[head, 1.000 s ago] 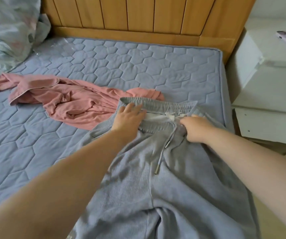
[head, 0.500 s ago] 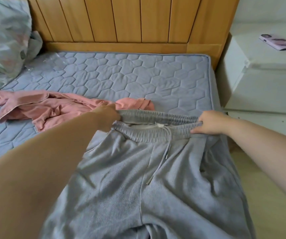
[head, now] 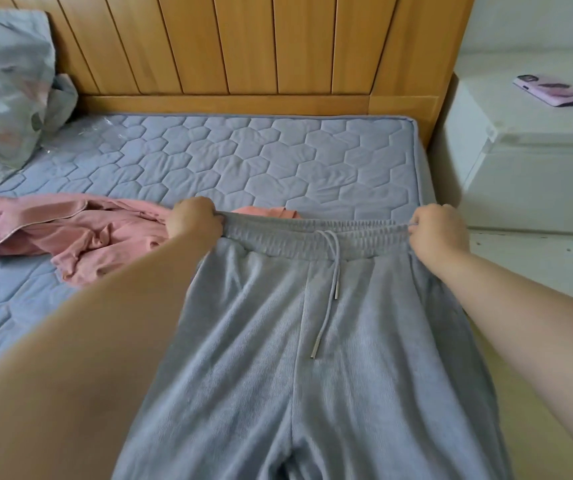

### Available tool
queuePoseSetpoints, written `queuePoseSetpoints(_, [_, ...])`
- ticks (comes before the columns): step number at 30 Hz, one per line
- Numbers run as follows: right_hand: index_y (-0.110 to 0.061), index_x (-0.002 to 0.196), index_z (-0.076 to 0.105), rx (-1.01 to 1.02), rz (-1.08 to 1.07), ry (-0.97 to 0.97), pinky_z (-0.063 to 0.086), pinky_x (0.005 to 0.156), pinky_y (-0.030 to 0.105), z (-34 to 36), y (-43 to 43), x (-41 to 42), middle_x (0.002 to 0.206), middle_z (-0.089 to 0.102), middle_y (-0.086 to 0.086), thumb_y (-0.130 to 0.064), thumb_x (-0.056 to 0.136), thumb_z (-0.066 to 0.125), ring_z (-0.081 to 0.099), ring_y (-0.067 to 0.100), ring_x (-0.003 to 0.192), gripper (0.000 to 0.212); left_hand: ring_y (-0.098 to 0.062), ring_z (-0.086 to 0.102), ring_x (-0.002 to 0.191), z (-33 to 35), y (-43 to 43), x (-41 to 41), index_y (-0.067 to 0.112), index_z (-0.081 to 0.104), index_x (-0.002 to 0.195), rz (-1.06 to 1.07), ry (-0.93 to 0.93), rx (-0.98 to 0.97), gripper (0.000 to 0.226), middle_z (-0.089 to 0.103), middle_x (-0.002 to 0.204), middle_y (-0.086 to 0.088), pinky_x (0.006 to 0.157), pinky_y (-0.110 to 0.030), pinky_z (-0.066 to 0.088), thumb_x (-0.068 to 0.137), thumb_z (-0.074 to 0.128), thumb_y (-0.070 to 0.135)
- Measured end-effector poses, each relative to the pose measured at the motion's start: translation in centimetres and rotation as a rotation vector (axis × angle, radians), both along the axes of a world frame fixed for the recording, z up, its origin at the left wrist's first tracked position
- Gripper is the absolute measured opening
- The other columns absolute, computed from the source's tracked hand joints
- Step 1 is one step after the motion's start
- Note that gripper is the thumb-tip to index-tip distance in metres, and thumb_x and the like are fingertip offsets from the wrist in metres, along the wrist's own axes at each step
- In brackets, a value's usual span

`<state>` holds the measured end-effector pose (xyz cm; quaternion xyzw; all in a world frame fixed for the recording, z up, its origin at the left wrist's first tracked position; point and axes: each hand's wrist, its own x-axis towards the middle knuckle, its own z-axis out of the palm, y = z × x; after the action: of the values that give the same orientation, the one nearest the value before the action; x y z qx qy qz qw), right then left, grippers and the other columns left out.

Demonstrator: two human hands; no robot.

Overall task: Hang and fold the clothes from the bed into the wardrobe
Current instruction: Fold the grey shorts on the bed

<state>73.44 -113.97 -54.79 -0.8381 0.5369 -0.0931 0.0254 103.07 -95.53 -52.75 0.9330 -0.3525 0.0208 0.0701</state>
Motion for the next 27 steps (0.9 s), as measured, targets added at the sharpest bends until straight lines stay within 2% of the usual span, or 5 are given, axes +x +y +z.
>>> queuePoseSetpoints(4, [-0.008, 0.144, 0.031, -0.067, 0.142, 0.094, 0.02, 0.113, 0.044, -2.2, 4.3, 0.8, 0.156, 0.016, 0.015, -0.009, 0.088, 0.051, 0.02, 0.031, 0.141, 0.06, -0.032, 0.028, 0.135, -2.7, 0.1, -5.1, 0.016, 0.041, 0.138, -0.219, -0.049, -0.15, 0.052, 0.033, 0.147, -0.011, 0.11, -0.051, 0.026, 0.087, 0.053, 0.013])
queuePoseSetpoints(8, [-0.016, 0.15, 0.025, 0.022, 0.522, 0.075, 0.01, 0.115, 0.049, -6.6, 11.2, 0.3, 0.159, 0.016, 0.005, -0.022, 0.096, 0.043, 0.012, 0.023, 0.146, 0.058, -0.028, 0.016, 0.145, -7.6, 3.6, -11.6, 0.016, 0.03, 0.148, -0.67, -0.11, -0.064, 0.059, 0.025, 0.156, -0.008, 0.117, -0.046, 0.014, 0.092, 0.048, 0.025])
queuePoseSetpoints(12, [-0.022, 0.153, 0.005, 0.149, 0.288, 0.347, -0.002, 0.116, 0.047, -9.0, 11.2, -2.0, 0.161, 0.0, -0.004, -0.041, 0.102, 0.017, -0.005, 0.012, 0.147, 0.056, -0.02, -0.001, 0.147, -11.5, 7.4, -13.6, 0.028, 0.006, 0.153, -0.594, 0.059, 0.142, 0.058, 0.004, 0.161, 0.001, 0.118, -0.04, 0.002, 0.101, 0.026, 0.042])
queuePoseSetpoints(22, [-0.017, 0.153, 0.007, 0.199, 0.144, 0.096, -0.002, 0.118, 0.044, -10.3, 21.5, -6.2, 0.161, 0.001, 0.003, -0.038, 0.102, 0.023, -0.003, 0.017, 0.148, 0.058, -0.019, -0.007, 0.147, -12.0, 15.5, -17.9, 0.025, 0.017, 0.152, -0.518, 0.183, 0.033, 0.054, -0.001, 0.161, 0.0, 0.117, -0.04, -0.002, 0.101, 0.026, 0.04])
queuePoseSetpoints(27, [-0.006, 0.138, 0.042, 0.204, 0.231, -0.15, 0.023, 0.112, 0.043, -7.8, 26.0, -8.0, 0.147, 0.038, 0.016, -0.023, 0.097, 0.048, 0.029, 0.03, 0.139, 0.045, -0.024, 0.047, 0.114, -8.9, 20.9, -20.5, 0.008, 0.06, 0.11, -0.595, 0.274, -0.412, 0.035, 0.054, 0.12, -0.006, 0.098, -0.041, 0.039, 0.092, 0.042, 0.032])
